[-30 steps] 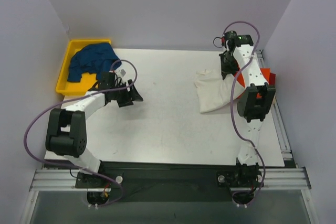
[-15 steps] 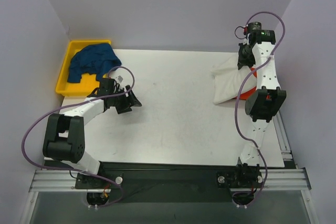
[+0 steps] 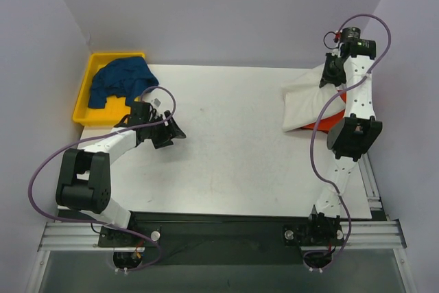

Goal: Fold and stack the t-shirts
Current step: Put the neatly folded tshirt into the corner of the board with the right arm

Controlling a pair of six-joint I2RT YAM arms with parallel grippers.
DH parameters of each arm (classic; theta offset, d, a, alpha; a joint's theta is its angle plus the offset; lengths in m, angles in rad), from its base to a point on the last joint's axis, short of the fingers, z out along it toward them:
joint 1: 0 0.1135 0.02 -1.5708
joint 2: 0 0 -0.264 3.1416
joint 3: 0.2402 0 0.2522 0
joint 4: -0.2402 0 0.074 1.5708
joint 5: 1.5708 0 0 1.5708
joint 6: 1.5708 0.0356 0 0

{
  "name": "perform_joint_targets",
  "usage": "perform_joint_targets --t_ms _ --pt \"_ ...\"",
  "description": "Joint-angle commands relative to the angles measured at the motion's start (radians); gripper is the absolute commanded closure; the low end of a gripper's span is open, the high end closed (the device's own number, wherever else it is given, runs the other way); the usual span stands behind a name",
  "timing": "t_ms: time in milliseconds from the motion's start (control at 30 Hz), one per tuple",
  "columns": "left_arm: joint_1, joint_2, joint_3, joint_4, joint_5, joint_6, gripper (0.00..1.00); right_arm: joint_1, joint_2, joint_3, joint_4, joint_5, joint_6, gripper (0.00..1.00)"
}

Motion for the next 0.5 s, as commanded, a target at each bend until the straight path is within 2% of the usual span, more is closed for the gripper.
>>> perform_joint_targets --t_ms 0,467 --pt "-0.012 -0.007 0.021 0.045 -0.01 -0.006 0.23 -0.034 -0.068 0.042 0.034 -0.012 0.016 1.0" --pt "-0.027 -0.031 0.024 0.026 -0.033 -0.003 0.23 -0.129 -0.085 0.018 0.047 -0.002 0.019 1.0"
